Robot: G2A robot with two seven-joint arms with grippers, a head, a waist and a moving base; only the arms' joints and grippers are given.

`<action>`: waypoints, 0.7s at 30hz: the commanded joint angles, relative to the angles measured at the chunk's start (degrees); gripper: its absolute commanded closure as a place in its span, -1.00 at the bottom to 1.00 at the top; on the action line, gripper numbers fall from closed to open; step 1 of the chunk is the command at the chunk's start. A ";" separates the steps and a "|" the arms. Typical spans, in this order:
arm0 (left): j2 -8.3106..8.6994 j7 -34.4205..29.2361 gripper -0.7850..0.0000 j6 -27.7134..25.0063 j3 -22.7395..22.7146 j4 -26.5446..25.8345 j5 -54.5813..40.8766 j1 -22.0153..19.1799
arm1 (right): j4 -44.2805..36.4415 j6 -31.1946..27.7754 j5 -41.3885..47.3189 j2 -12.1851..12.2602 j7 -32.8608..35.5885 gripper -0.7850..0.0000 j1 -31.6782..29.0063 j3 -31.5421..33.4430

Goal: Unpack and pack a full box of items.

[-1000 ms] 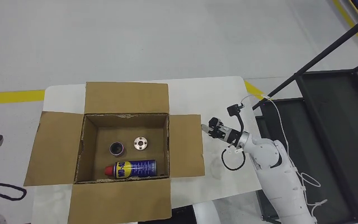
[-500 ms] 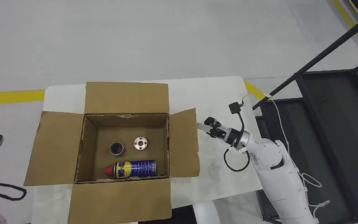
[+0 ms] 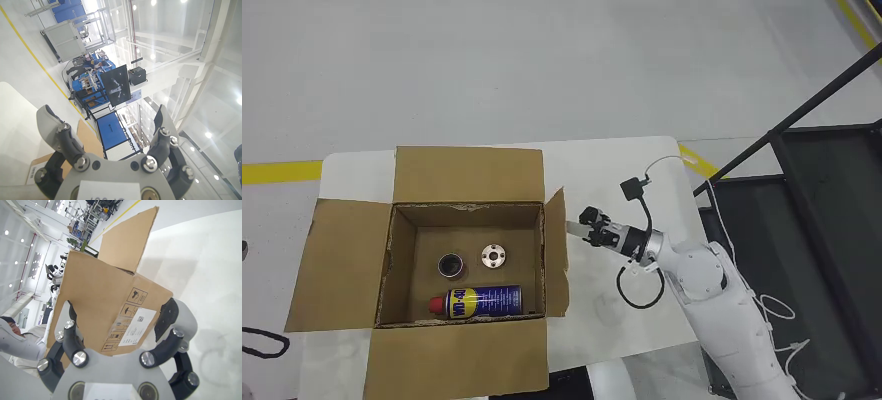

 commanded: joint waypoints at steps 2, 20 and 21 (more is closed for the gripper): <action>0.00 0.00 -1.00 0.00 0.00 0.00 0.00 0.00 | 0.01 0.13 -0.04 -0.27 -0.79 -1.00 1.13 -2.89; 0.00 0.00 -1.00 0.00 0.00 0.00 0.00 0.00 | 3.08 1.62 -14.09 -2.49 -16.10 -0.73 6.00 -17.81; 0.00 0.00 -1.00 0.00 0.00 0.00 0.00 0.00 | 2.82 1.61 -13.96 -2.53 -16.41 -0.69 5.99 -17.99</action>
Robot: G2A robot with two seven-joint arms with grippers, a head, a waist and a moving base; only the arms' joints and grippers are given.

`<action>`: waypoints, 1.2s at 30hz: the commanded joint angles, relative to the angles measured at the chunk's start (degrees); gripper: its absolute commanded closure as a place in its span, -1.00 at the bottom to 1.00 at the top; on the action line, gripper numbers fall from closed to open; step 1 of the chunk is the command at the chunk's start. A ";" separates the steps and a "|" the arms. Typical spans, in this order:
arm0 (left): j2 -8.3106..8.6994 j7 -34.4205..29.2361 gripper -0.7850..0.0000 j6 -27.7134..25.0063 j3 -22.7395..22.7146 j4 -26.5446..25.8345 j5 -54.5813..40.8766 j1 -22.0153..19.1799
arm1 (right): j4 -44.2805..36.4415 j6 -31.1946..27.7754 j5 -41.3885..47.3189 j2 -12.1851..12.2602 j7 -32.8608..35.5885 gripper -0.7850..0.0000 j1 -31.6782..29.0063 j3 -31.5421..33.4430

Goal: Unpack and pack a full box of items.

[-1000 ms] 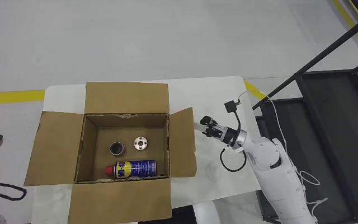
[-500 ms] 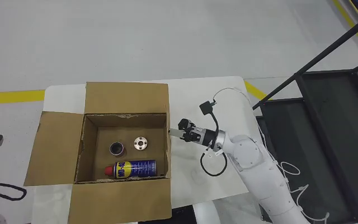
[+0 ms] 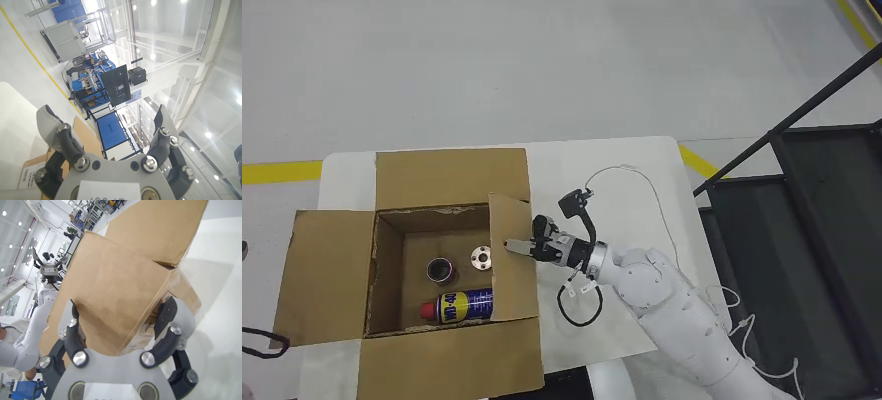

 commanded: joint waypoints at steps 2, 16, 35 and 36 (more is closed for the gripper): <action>0.00 0.00 -1.00 0.00 0.00 0.00 0.00 0.00 | -0.77 -0.14 -0.15 -0.01 -0.58 -0.65 0.06 -0.13; 0.00 0.00 -1.00 0.00 0.00 0.00 0.00 0.00 | -4.76 -1.09 4.28 0.48 -0.28 -0.31 -0.98 2.22; 0.00 0.00 -1.00 0.00 0.00 0.00 0.00 0.00 | -6.82 1.02 -1.00 -0.43 0.91 0.25 1.12 -6.57; 0.00 0.00 -1.00 0.00 0.00 0.00 0.00 0.00 | -6.60 1.33 -2.81 -0.45 0.77 0.25 1.39 -6.95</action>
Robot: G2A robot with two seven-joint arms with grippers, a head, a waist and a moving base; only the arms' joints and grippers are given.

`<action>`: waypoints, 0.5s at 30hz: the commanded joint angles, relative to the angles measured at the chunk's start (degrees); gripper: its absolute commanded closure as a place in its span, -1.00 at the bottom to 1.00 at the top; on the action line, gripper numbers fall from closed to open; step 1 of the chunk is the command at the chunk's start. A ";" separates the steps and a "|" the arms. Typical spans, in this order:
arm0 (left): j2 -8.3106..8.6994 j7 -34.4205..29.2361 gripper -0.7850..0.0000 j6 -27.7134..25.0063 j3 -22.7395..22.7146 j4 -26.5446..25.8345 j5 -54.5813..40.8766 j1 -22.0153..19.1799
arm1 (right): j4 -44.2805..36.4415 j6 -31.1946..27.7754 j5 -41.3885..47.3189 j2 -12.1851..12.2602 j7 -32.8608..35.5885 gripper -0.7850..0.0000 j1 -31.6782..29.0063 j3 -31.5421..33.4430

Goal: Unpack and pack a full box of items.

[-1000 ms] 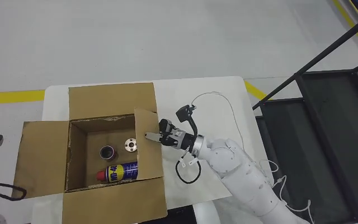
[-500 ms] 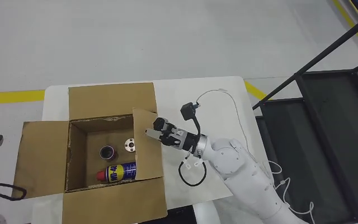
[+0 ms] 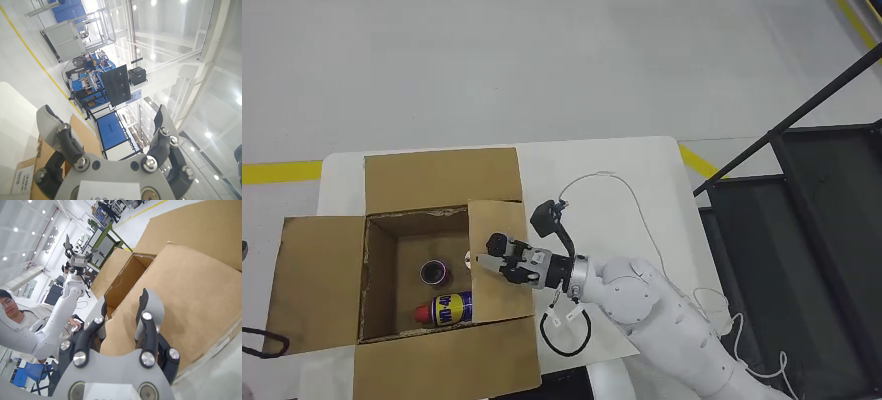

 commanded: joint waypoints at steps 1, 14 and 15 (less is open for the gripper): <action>0.00 0.00 -1.00 0.00 0.00 0.00 0.00 0.00 | 0.38 0.47 -3.00 -0.07 -0.43 0.25 0.33 -0.80; 0.15 -6.10 -1.00 0.39 -4.91 5.94 -3.12 2.81 | 0.16 0.50 -8.22 -0.34 -4.63 0.22 0.56 -2.15; 0.10 -7.01 -1.00 0.52 -5.02 6.84 -3.80 3.49 | 0.06 0.42 -8.19 -0.29 -4.60 0.21 0.45 -1.95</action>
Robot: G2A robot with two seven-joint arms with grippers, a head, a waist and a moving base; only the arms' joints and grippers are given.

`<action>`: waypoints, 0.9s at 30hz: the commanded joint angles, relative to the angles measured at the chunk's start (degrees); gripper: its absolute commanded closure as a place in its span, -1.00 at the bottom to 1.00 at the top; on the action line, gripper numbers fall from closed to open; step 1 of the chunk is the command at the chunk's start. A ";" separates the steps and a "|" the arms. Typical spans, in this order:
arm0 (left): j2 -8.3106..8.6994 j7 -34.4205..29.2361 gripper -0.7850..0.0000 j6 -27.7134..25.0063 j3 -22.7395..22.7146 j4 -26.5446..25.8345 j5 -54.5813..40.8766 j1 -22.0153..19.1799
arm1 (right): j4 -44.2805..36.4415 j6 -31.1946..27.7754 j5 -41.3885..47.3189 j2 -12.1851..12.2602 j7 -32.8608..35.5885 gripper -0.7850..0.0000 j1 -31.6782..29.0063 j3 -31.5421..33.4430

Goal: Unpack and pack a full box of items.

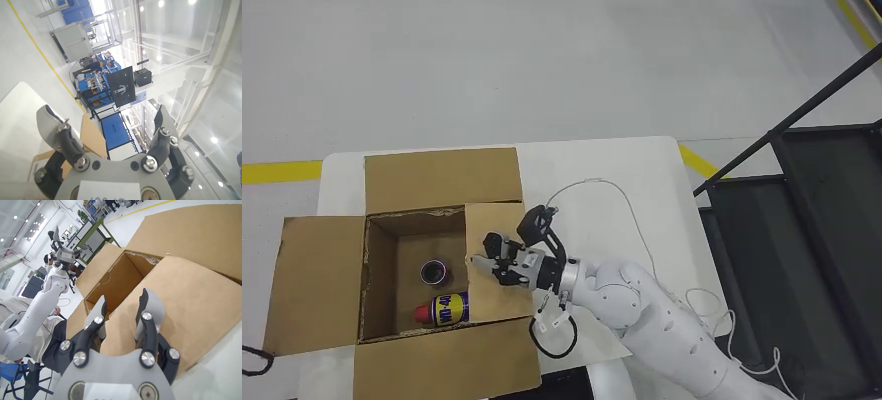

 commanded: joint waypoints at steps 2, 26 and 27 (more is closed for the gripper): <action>-0.18 -2.41 -1.00 0.29 -0.32 1.88 -1.19 2.08 | -0.29 -0.25 0.19 0.14 0.07 0.21 -0.36 0.59; -1.66 -0.72 -1.00 1.28 3.61 1.16 -0.44 3.45 | -3.32 -2.43 5.81 0.74 -0.03 0.09 -3.14 2.76; -1.71 -0.63 -1.00 0.75 3.63 0.57 0.53 3.71 | -3.59 -2.57 5.50 0.82 -0.13 0.05 -3.29 3.07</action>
